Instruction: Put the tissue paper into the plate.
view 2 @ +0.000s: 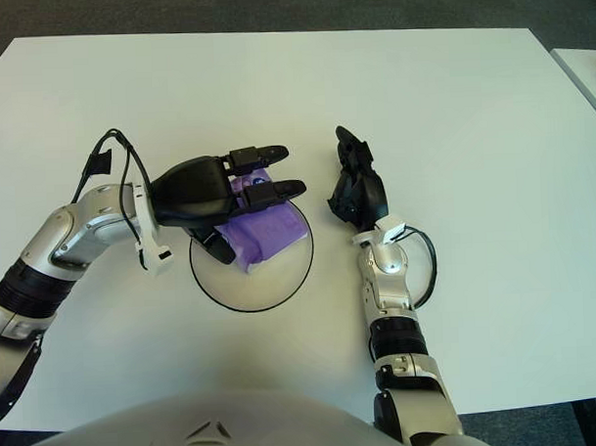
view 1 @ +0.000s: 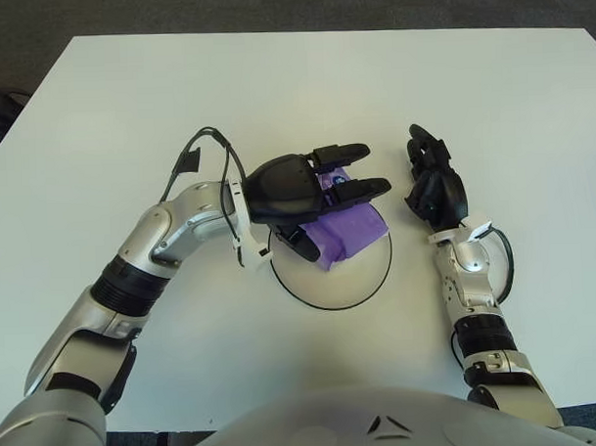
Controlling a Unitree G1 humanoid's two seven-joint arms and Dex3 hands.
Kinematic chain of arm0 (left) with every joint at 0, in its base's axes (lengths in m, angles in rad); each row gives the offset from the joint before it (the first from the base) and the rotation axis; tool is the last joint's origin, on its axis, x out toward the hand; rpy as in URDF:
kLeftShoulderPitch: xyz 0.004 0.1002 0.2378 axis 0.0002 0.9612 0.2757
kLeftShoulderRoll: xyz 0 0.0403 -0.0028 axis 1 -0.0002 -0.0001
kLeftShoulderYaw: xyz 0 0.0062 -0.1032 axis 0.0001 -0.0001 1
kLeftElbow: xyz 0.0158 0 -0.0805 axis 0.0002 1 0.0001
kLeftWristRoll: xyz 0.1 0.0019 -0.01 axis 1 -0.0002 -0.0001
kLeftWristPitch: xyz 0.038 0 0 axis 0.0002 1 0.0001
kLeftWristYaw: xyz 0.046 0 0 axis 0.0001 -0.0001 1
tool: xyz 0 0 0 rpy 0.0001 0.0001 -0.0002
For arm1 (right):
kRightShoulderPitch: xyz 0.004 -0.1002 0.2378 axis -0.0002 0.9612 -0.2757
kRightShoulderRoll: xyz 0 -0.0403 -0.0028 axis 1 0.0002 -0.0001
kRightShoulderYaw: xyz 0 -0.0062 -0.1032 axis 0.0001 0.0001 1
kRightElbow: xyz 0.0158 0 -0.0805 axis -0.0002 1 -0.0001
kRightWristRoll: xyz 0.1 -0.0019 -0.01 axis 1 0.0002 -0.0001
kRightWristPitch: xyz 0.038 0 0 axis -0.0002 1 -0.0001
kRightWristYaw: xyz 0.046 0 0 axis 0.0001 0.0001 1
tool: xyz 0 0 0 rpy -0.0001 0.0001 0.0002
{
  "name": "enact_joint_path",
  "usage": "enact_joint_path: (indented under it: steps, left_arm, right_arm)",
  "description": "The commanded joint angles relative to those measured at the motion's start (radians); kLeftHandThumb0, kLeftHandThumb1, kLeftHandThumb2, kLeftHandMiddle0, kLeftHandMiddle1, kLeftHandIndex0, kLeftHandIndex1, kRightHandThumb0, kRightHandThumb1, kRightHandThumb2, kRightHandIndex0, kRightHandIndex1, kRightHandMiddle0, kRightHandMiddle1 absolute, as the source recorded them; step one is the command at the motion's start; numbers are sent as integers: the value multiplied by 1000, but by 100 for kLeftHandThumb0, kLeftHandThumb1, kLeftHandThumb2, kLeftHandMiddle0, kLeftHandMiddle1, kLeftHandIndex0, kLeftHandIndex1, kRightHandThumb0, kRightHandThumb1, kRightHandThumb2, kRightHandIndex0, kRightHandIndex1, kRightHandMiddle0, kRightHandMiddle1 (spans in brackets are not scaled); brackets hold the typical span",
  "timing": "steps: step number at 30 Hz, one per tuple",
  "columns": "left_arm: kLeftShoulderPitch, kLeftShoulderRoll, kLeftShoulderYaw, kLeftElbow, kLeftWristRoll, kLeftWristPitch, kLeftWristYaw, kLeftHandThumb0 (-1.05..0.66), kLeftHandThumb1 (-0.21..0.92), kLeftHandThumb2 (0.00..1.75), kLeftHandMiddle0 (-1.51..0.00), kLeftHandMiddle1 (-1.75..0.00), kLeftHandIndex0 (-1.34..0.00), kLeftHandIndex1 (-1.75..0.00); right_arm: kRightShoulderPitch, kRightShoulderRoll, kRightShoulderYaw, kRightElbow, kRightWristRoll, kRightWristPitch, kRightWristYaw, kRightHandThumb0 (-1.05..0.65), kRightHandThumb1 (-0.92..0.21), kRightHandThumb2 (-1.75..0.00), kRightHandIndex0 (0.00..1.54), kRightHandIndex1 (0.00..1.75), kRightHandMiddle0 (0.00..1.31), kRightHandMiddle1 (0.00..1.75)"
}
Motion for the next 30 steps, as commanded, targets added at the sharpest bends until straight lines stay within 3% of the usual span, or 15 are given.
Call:
enact_joint_path:
  steps: [1,11,19,27,30]
  left_arm:
    - [7,22,19,-5,-26,-6,-11,-105,92,63,0,0,0,0]
    - [7,28,25,0,-35,-12,-10,-105,92,65,0,0,0,0]
    - [20,32,48,-14,-38,4,1,-105,92,67,0,0,0,0]
    - [43,38,97,-27,-6,8,41,-97,92,42,0,0,0,0]
    - [50,42,117,-24,5,-2,62,-97,92,40,0,0,0,0]
  right_arm:
    - [143,22,9,185,-27,93,-22,-90,-92,-99,15,0,0,33]
    - [159,23,26,119,-38,118,-33,-90,-92,-101,13,1,0,31]
    - [172,24,43,65,-49,151,-44,-86,-92,-103,21,5,0,46]
    - [184,32,49,31,-31,160,-39,-83,-92,-104,26,7,0,57]
    - [190,36,52,17,-26,168,-39,-83,-92,-104,26,7,0,57]
